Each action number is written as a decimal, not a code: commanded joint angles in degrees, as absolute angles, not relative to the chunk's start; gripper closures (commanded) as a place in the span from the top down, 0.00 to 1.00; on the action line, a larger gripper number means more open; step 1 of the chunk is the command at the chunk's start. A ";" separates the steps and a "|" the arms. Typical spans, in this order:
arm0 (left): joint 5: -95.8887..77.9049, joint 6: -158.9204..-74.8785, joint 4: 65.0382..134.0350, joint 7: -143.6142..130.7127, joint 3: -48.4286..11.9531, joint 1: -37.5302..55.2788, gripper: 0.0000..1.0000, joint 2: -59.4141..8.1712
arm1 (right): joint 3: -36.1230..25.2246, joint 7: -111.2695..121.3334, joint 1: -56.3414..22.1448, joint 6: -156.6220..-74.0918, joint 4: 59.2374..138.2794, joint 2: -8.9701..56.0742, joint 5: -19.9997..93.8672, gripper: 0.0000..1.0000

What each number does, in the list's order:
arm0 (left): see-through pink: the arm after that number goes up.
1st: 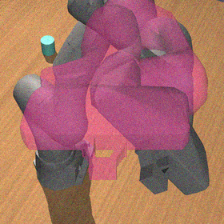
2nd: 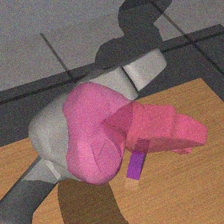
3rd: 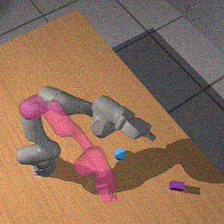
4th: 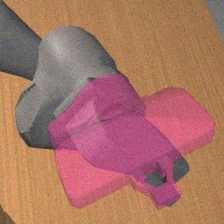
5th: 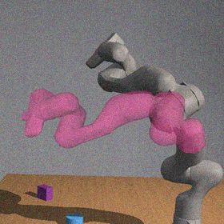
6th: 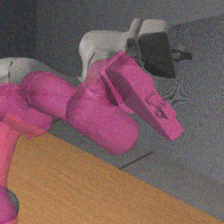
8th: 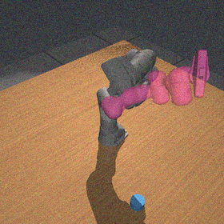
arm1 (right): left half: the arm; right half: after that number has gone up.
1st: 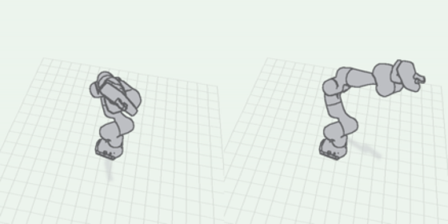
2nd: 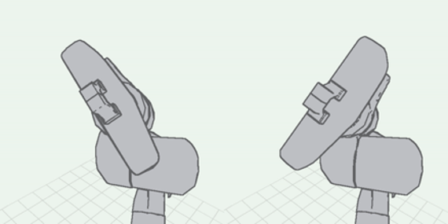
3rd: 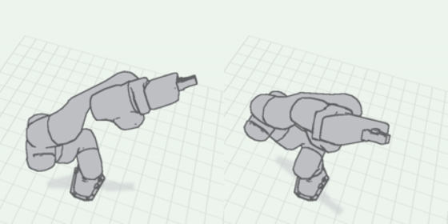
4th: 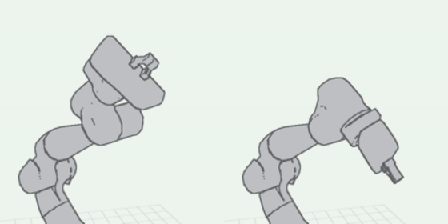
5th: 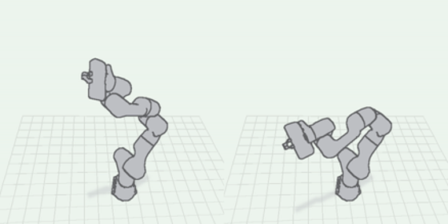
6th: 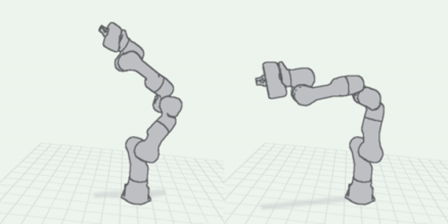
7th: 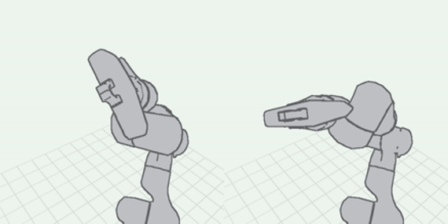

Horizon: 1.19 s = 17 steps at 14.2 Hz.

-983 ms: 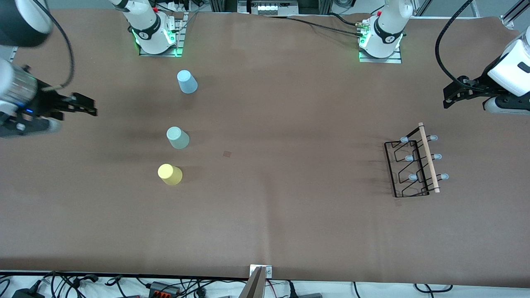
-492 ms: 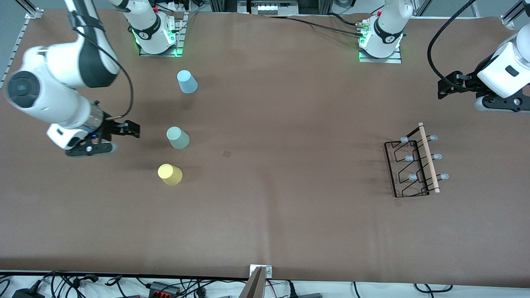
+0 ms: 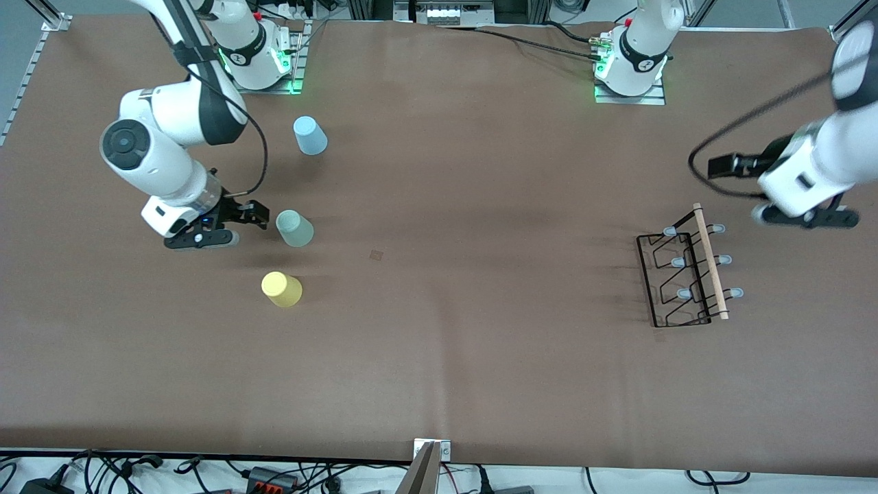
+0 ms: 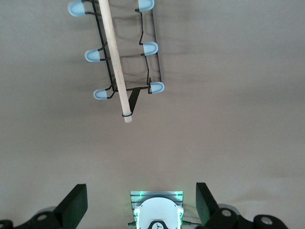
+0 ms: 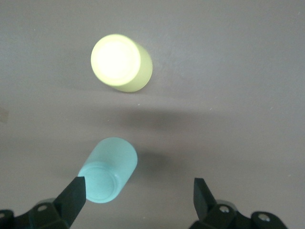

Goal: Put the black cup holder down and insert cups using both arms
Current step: 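Grasp the teal cup with the right gripper while the left gripper reaches the rack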

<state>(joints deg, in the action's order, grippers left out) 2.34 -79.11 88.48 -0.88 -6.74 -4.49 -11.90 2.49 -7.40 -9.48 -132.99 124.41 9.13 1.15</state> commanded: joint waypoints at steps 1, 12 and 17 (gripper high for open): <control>3.43 -86.79 88.67 -0.26 -6.86 -7.29 1.00 -17.04 | 2.29 -16.49 -13.52 -137.35 125.16 10.45 1.67 1.00; 3.43 -122.25 110.81 -1.14 -7.12 -9.49 1.00 -15.47 | 2.29 -17.57 -15.91 -148.08 130.42 14.76 1.32 1.00; 3.43 -121.64 110.92 -4.13 -7.03 -10.19 0.55 -16.61 | 2.29 -17.67 -16.17 -153.69 134.89 14.50 1.41 1.00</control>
